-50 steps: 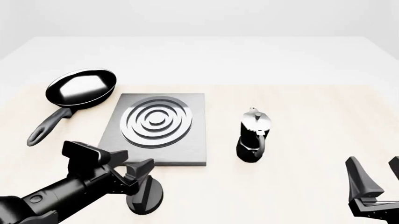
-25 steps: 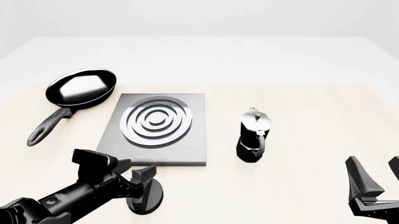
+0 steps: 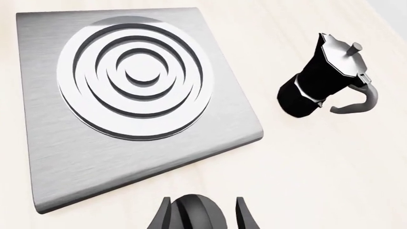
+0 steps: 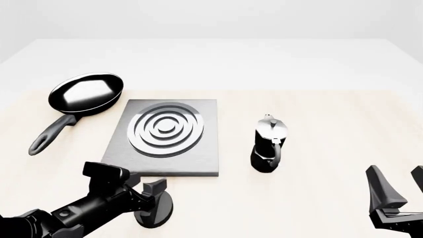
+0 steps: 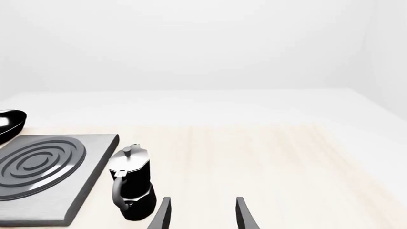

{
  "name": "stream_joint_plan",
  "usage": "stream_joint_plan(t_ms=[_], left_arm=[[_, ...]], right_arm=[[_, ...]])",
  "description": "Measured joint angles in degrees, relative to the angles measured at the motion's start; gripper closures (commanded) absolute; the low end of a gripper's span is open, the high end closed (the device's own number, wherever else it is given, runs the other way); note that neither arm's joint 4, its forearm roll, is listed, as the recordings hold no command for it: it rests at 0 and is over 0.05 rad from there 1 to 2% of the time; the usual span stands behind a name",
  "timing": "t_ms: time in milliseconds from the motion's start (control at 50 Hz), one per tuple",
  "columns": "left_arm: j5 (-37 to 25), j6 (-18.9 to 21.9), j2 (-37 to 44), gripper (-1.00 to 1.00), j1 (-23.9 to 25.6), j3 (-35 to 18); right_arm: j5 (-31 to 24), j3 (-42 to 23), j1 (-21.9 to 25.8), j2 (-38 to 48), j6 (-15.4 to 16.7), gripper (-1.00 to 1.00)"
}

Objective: Turn on the stove.

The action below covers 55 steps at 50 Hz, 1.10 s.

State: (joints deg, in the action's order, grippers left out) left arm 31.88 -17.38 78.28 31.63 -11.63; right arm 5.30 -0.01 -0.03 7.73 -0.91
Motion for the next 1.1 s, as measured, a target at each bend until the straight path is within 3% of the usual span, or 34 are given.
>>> stream_joint_plan(t_ms=[1100], left_arm=[[9.98,-3.36,15.61,-1.0,0.17,-1.45]], right_arm=[[0.43,0.0,0.38,0.49,-1.29,-1.0]])
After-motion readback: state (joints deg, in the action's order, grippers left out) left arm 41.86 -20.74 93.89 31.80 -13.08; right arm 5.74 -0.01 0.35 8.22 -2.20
